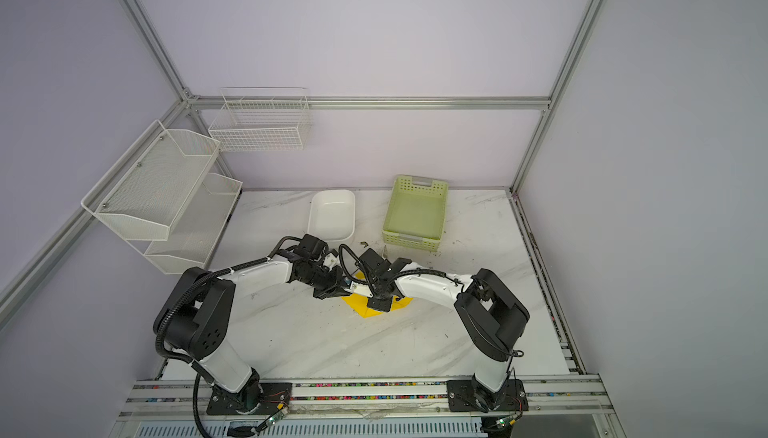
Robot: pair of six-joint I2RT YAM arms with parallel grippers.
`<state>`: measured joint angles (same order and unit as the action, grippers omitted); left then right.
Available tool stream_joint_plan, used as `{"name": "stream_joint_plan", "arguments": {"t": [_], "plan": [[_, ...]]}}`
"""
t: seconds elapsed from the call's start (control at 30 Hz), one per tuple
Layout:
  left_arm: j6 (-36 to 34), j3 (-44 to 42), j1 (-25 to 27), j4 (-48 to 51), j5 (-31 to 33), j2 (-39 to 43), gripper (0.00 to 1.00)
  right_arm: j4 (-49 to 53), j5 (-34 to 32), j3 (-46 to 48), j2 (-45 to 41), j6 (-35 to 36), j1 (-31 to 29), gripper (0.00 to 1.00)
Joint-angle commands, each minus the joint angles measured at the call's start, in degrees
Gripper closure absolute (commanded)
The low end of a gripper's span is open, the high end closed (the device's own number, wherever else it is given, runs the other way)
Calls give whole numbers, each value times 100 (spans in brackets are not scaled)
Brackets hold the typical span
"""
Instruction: Place the utensils on the paper napkin and roll it up
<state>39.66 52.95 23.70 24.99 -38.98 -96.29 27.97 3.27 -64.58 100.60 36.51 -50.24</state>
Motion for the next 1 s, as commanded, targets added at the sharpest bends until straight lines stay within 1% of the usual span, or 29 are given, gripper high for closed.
{"name": "stream_joint_plan", "arguments": {"t": [0.0, 0.2, 0.33, 0.47, 0.57, 0.67, 0.83, 0.97], "plan": [[351, -433, 37, -575, -674, 336, 89, -72, 122, 94, -48, 14, 25, 100], [911, -1063, 156, -1393, -1141, 438, 89, -141, 136, 164, -101, 6, 47, 100], [1240, -1311, 379, -1853, -1375, 324, 89, -167, 130, 199, -135, -4, 56, 100], [1826, -1649, 486, -2741, -1558, 194, 90, -195, 148, 213, -137, -9, 72, 100], [2311, -1885, 519, -3489, -1630, 73, 91, -195, 155, 216, -134, -13, 70, 100], [2639, -1970, 612, -3998, -1683, -99, 92, -196, 172, 201, -130, -13, 75, 100], [3009, -2041, 732, -4503, -1652, -335, 92, -195, 191, 198, -137, -11, 80, 100], [3238, -2169, 743, -4702, -1525, -533, 93, -186, 201, 193, -145, -12, 81, 100]]}}
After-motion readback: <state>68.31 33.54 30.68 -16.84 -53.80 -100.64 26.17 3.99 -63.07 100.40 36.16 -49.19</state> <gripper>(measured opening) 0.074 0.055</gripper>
